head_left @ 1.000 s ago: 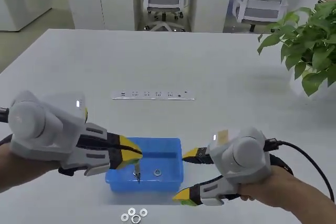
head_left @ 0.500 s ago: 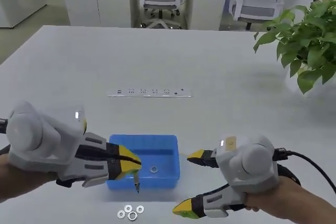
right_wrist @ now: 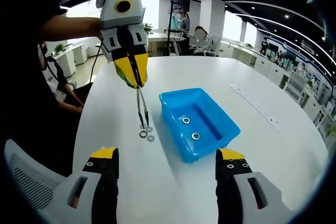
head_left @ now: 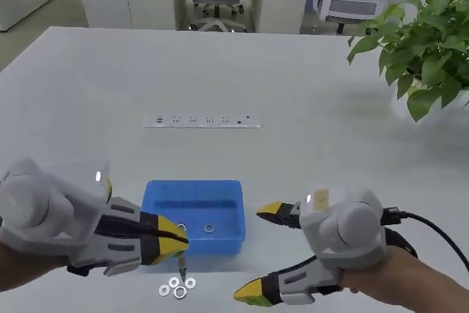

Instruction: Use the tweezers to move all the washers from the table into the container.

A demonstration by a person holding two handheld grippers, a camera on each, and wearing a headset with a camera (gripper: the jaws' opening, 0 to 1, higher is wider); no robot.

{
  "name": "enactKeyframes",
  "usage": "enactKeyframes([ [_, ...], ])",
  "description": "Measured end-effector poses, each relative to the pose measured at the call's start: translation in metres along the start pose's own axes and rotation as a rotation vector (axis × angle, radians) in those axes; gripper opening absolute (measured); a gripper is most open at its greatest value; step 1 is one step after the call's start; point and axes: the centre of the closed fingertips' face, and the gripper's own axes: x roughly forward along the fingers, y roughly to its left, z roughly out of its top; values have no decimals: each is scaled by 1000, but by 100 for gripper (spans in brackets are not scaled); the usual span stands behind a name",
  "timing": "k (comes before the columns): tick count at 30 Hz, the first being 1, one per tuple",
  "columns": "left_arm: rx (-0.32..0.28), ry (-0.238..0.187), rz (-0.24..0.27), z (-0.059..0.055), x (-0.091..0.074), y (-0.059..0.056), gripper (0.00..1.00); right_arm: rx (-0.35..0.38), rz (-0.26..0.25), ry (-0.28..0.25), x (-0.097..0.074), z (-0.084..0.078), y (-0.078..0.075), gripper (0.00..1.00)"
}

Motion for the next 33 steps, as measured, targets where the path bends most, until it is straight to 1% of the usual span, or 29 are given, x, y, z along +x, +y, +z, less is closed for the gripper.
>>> enactKeyframes([
  [5, -7, 7, -5, -6, 1, -5, 5, 4, 4, 3, 1, -1, 3, 77],
  [11, -20, 7, -10, -13, 1, -9, 5, -1, 7, 3, 2, -2, 6, 76],
  [14, -24, 1, -12, -14, 1, -10, 5, -3, 5, -3, 1, -1, 7, 75],
  [18, -27, -3, -17, -16, 3, -11, 5, -7, 5, 9, 2, -4, 7, 75],
  [23, -22, -4, -17, -19, 4, -12, 5, -6, 7, 9, 2, -4, 8, 74],
  [27, -22, 9, -19, -23, 6, -14, 5, -7, 8, 12, 3, -6, 9, 74],
  [33, -23, -3, -14, -22, 6, -14, 5, -7, 13, 12, 4, -6, 11, 73],
])
